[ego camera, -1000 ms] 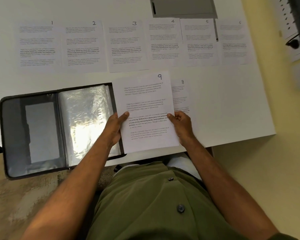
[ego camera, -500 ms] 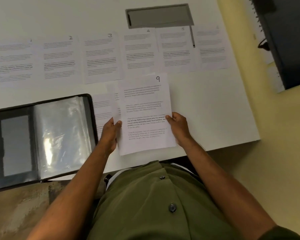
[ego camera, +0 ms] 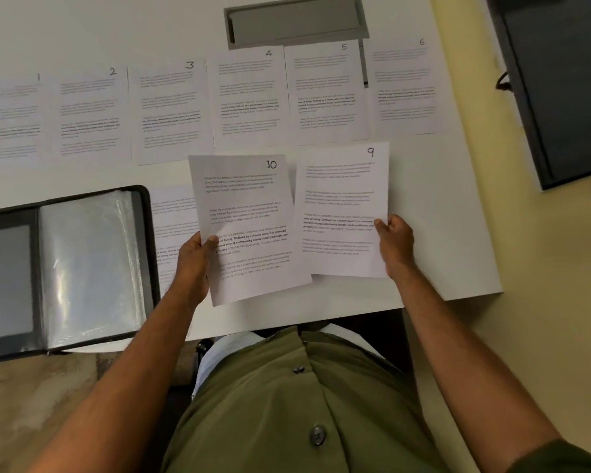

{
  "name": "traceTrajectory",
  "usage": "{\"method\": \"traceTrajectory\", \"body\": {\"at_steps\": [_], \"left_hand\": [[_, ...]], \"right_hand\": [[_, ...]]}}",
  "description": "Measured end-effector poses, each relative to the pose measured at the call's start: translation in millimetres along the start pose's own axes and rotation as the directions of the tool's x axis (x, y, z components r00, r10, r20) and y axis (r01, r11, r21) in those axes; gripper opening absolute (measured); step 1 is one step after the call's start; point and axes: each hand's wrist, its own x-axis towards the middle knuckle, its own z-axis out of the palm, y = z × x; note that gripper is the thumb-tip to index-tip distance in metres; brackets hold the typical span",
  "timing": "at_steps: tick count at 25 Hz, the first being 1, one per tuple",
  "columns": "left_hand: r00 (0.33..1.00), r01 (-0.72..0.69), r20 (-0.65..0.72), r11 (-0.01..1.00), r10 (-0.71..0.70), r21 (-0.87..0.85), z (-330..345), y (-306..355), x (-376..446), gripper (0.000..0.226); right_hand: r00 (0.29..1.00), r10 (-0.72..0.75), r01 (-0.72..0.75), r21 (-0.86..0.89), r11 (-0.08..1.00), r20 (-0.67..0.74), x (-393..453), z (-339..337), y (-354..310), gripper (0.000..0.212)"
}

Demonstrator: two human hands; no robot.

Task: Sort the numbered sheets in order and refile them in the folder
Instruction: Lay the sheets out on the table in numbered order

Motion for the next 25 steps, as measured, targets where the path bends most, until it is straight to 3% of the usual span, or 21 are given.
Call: {"method": "traceTrajectory", "body": {"at_steps": [9,17,25], "left_hand": [[0.993,0.011,-0.115,1.000,-0.009,0.009,-14,4,-8,0.023],[0.994,0.013,-0.110,1.000,-0.011,0.015,-8,3,-11,0.021],[0.998,-0.014,-0.059,0.999,0.016,0.030,1,7,-11,0.023]], "right_hand": [[0.998,-0.043,0.051,-0.248,0.967,0.040,38,3,21,0.010],[0.999,-0.031,0.026,-0.355,0.935,-0.009,47,3,24,0.023],[1.000,-0.027,0.020,-0.395,0.918,-0.012,53,0,26,0.021]]}}
